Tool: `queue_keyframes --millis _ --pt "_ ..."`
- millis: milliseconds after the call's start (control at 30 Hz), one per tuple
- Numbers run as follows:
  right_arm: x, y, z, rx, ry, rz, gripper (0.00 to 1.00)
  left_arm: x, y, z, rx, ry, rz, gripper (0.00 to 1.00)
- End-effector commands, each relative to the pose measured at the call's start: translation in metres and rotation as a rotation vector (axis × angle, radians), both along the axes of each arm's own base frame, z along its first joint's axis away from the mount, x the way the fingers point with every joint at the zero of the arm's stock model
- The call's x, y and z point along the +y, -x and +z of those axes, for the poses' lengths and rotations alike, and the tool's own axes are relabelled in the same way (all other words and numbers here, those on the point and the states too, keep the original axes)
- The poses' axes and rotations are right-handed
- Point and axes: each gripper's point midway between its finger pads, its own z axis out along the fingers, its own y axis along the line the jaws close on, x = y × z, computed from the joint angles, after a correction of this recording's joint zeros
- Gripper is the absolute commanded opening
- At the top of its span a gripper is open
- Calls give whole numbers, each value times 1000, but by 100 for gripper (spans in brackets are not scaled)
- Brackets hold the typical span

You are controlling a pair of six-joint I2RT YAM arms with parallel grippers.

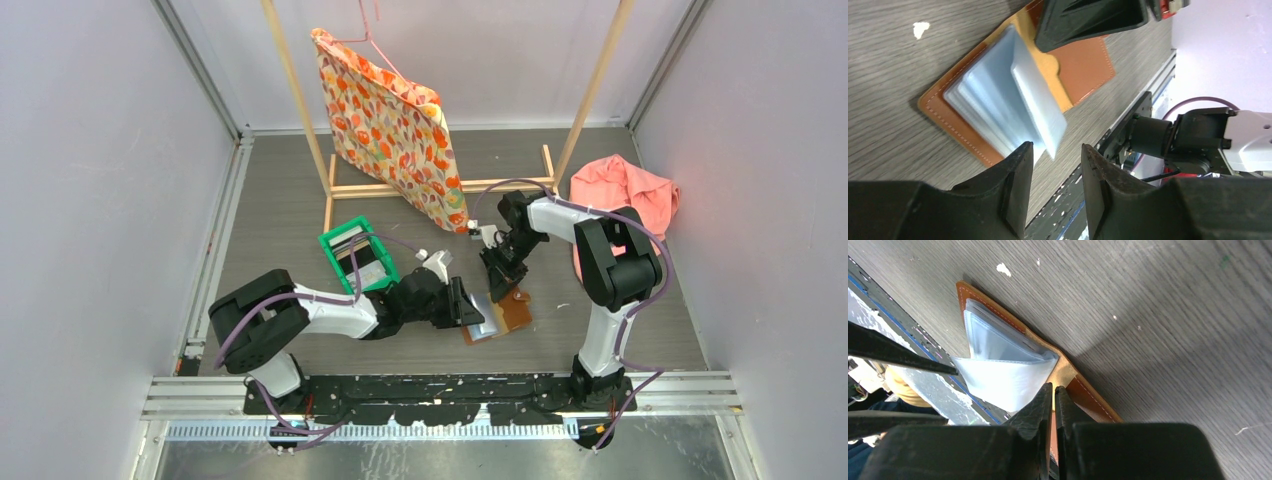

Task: Put the credit cards into the card holder
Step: Open the card holder at the center of the board.

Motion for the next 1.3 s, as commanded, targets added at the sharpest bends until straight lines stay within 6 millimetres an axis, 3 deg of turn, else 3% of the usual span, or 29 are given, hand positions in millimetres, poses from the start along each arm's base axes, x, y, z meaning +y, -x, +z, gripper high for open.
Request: queue_keyframes --millis 0,133,467,767,933,1267 --pt "6 -5 9 -15 -24 6 11 -23 -8 36 -54 136 -11 41" --pt "6 -5 9 -16 -24 6 11 -26 -9 31 -40 111 -12 42" --pt "6 -5 9 -18 -21 8 11 8 -9 1 -14 -62 57 62" --pt "5 -5 8 -16 -20 5 11 -9 -8 -10 28 -34 34 62" --pt "5 -5 9 -16 -21 5 11 -6 -8 -16 41 -61 43 63" --pt "6 -4 9 -13 -22 9 11 -23 -12 -4 51 36 41 61"
